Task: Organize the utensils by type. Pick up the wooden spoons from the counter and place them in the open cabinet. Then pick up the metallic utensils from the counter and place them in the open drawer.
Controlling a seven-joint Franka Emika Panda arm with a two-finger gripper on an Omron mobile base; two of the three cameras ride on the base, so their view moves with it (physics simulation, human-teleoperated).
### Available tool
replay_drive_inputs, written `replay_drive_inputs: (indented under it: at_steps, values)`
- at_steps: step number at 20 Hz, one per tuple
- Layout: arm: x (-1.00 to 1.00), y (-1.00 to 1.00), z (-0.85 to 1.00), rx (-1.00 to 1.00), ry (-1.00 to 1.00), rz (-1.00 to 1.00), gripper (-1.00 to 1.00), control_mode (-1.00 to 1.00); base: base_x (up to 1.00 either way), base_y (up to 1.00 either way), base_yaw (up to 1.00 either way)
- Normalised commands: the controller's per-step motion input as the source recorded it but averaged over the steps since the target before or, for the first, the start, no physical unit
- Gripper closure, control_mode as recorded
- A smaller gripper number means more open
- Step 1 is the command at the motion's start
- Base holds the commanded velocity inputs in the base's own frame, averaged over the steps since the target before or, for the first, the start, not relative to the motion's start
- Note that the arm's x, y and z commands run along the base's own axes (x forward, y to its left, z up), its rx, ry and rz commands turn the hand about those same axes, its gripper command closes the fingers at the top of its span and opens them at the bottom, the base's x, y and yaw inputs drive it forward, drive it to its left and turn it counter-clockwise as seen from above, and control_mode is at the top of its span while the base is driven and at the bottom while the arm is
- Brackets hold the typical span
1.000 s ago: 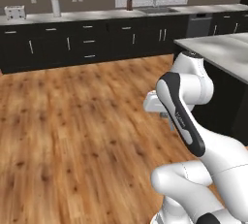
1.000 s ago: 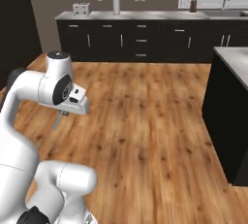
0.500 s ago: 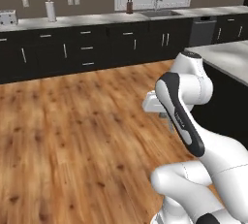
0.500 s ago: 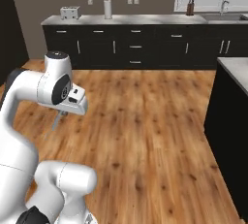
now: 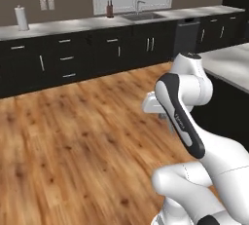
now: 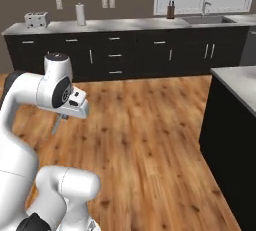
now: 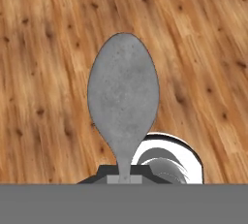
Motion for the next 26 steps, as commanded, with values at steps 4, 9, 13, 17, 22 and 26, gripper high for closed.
replay_drive_inputs:
  at_steps: [4,9,13,17,22,26]
  values:
    - [0.00,0.00,0.00,0.00,0.00,0.00,1.00,1.00,0.99,0.47,-0.38]
    - [0.00,0.00,0.00,0.00,0.00,0.00,1.00,1.00,1.00,0.52,-0.39]
    - [0.00,0.00,0.00,0.00,0.00,0.00,1.00,1.00,0.99,0.60,-0.41]
    - [0.00,0.00,0.00,0.00,0.00,0.00,1.00,1.00,0.99,0.64,-0.44]
    - [0.00,0.00,0.00,0.00,0.00,0.00,1.00,1.00,0.98,0.68,-0.50]
    - [0.00,0.00,0.00,0.00,0.00,0.00,1.00,1.00,0.89,0.70,-0.53]
